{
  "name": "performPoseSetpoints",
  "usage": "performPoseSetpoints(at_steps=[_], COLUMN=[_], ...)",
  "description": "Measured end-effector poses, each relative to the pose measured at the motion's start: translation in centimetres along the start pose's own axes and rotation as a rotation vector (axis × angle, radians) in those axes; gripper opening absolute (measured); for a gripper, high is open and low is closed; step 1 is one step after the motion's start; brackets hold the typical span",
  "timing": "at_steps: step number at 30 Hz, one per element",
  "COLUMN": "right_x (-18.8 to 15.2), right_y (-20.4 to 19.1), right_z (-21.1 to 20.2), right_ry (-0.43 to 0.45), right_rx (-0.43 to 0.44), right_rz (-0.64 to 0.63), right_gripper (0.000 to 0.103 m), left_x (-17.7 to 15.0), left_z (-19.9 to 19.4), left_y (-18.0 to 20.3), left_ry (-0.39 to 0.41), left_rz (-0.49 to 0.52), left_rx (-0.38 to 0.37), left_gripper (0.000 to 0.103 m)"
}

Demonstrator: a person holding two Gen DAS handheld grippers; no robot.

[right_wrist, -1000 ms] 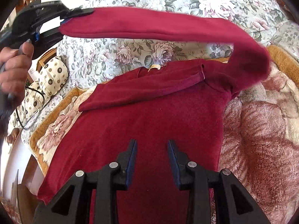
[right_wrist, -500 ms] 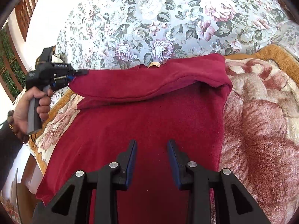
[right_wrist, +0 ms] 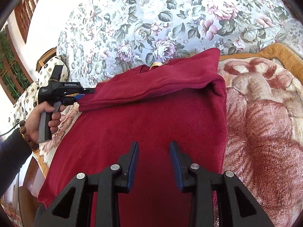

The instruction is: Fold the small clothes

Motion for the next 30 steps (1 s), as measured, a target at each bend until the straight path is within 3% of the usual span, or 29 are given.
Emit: performPoseSetpoints(at_steps=[3,7,9,13,17,18,21,25,28,30], right_x=[0.5,6.7,9.1,9.9,7.8,7.4,6.9,7.8,11.4,13.6], right_y=[0.1,0.4,0.6,0.3,5.5,7.0,8.9,8.0,6.8,5.8], right_z=[-0.3,-2.3,-1.3,4.0,6.1,5.8,5.2,5.1,3.7,4.2], right_ry=[0.013,0.178,0.199,0.052,-0.076,-0.074,-0.073,-0.098,0.025,0.071], right_rx=[-0.012,-0.031,-0.08,-0.076,-0.256,-0.271,-0.206,-0.232,-0.225,-0.184], right_rz=[0.009,0.018,-0.028,-0.117,-0.188,-0.174,-0.028,-0.086,-0.099,-0.125], right_gripper=[0.032,0.032,0.032,0.032,0.023,0.037,0.038,0.038,0.038,0.038], left_x=[0.6,1.0,0.3,-1.3,-2.9,-3.3,-4.0,-3.0,-0.4,0.5], left_z=[-2.5,-6.1,-5.7,-3.3,-1.0,-0.6,-0.3,-1.6,-2.4,-1.2], left_y=[-0.3,1.4,2.4,3.8,3.9,3.9,4.5,4.9,5.7,6.0], left_ry=[0.108,0.274,0.257,0.178,0.073,0.062,0.066,0.105,0.182,0.173], left_rz=[-0.026,0.047,0.074,0.06,0.021,0.024,0.053,0.045,0.07,0.085], left_rx=[0.001,-0.007,-0.02,-0.046,-0.076,-0.074,-0.076,-0.078,-0.081,-0.071], left_gripper=[0.033,0.033,0.033,0.033,0.033,0.033,0.034,0.034,0.038,0.048])
Point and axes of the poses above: each gripper's, at about its wrist camera, not at the fingertips, and z roughly the way its jaws point, y to its right, x to its top, the point moved 8 cm from there along z, roughly the way its jaws point, and after that the axes turned 12 degrees about y, right-handed, at the moved point
